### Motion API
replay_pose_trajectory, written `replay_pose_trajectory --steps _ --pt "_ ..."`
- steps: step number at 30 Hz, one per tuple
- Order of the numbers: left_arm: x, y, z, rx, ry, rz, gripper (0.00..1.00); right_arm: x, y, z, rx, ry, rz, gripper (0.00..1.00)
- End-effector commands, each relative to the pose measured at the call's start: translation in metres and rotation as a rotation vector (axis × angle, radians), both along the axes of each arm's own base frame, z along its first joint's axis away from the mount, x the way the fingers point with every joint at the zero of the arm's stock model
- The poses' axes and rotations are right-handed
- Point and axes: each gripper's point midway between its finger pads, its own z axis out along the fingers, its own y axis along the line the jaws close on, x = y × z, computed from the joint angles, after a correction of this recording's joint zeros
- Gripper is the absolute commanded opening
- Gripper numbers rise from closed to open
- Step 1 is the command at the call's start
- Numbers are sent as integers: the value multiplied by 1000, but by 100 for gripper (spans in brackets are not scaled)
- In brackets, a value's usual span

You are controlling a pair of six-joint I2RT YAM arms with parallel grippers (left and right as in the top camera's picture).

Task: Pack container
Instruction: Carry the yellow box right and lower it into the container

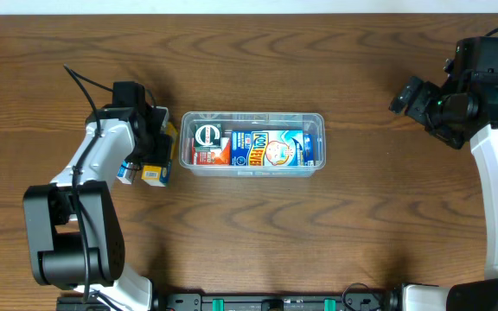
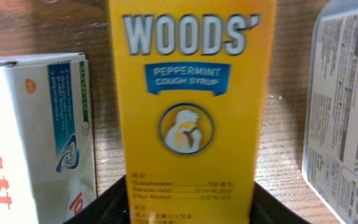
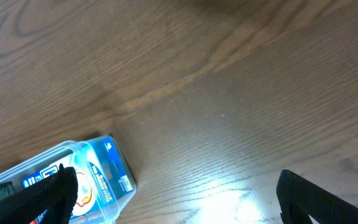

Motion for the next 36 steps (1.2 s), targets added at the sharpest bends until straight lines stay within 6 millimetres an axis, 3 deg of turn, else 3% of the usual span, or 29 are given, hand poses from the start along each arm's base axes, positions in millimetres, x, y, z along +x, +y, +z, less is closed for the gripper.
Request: replay_pose_trajectory --steps 1,6,10,16,22,29,33,36 --pt "0 10 -3 14 8 16 41 1 -3 2 6 -6 -19 99" --pt "0 20 0 14 0 48 29 1 -3 2 6 -6 -19 99" --pt "5 25 16 16 -38 70 22 1 -3 3 6 -6 -19 99" --pt "14 25 62 24 -165 75 22 1 -3 3 6 -6 -19 99" --pt "13 18 127 15 -358 59 19 1 -3 3 6 -6 -19 99" --pt "1 -25 202 -13 -599 -75 21 1 -3 3 6 -6 -19 99" --pt "-9 -75 228 -69 -699 -280 31 1 -3 2 6 -6 -19 99" --pt "-12 -113 239 -113 -750 -408 33 1 -3 3 6 -6 -19 99"
